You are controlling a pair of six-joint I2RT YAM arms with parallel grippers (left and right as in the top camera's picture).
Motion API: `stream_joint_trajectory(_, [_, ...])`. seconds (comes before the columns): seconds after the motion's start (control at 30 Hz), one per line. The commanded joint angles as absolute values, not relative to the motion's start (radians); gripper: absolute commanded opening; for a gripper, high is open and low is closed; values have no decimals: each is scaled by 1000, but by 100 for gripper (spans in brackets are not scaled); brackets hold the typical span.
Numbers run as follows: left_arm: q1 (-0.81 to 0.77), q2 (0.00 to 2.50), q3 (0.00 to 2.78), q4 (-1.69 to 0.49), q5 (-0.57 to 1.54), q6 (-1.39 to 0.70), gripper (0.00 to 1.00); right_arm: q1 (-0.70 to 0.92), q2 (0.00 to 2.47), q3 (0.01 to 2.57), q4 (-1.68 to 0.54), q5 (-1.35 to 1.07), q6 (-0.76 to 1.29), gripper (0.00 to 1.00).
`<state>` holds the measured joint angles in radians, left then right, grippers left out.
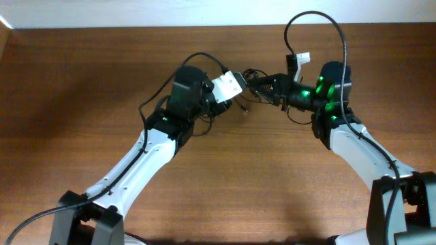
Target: Untangle cables
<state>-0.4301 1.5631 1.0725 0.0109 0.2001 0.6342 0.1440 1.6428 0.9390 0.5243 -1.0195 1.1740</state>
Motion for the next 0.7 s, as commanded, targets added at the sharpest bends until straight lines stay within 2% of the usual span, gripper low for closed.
stream_joint_trajectory(0.0, [-438, 1540, 1076, 14, 121, 560, 0, 150, 1636, 947, 747, -1127, 1125, 4])
stream_joint_trajectory(0.03, [-438, 1539, 1076, 17, 122, 560, 0, 150, 1636, 947, 887, -1163, 1126, 4])
stream_joint_trajectory(0.17, [-438, 1539, 1076, 14, 116, 560, 0, 150, 1636, 947, 1198, -1262, 1126, 4])
stream_joint_trajectory(0.3, [-431, 1539, 1076, 15, -68, 429, 0, 150, 1636, 947, 1493, -1404, 1126, 4])
stream_joint_trajectory(0.53, [-353, 1539, 1076, 14, -208, 33, 0, 150, 1636, 947, 1549, -1448, 1126, 4])
stream_joint_trajectory(0.67, [-281, 1539, 1076, 2, -207, -39, 0, 150, 1636, 947, 1550, -1448, 1126, 4])
